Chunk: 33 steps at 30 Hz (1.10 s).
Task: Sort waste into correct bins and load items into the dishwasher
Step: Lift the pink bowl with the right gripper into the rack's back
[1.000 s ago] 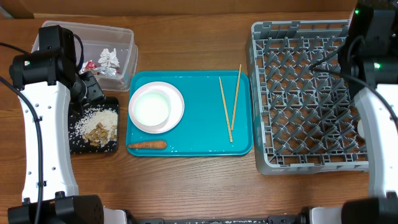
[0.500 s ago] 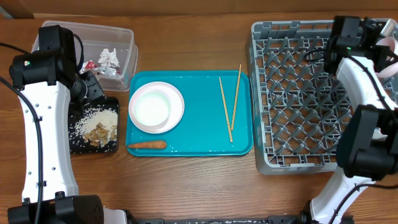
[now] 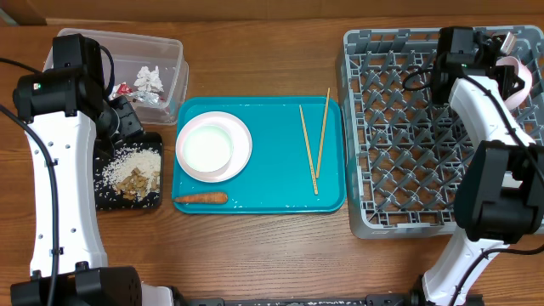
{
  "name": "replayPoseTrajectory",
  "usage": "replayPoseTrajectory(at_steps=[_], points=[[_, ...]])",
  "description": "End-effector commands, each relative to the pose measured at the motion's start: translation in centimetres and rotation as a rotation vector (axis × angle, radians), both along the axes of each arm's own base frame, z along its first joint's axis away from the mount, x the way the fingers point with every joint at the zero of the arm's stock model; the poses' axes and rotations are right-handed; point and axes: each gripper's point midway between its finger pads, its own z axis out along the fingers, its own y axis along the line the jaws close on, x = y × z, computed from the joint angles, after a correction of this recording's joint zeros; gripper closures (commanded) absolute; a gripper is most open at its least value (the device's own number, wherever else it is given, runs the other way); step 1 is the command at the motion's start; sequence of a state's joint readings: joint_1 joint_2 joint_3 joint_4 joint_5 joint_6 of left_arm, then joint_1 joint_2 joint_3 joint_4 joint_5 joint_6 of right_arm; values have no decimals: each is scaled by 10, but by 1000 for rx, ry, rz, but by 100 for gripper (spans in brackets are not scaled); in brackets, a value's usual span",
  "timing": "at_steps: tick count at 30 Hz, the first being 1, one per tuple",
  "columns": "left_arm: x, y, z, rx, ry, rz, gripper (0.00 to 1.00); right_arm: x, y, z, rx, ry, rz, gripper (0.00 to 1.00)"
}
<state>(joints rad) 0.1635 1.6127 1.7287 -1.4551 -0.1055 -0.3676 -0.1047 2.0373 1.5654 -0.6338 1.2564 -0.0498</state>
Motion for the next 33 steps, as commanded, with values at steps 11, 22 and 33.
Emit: replayPoseTrajectory(at_steps=[11,22,33], points=[[1,-3,3,-7,-14,6,42,-16,-10,47,-261,-207,-186,96],[4,-3,4,-5,-25,6,42,0,-12,21,-154,-190,-120,96],[5,-3,4,-5,-28,6,42,1,-8,3,-133,-132,-100,96]])
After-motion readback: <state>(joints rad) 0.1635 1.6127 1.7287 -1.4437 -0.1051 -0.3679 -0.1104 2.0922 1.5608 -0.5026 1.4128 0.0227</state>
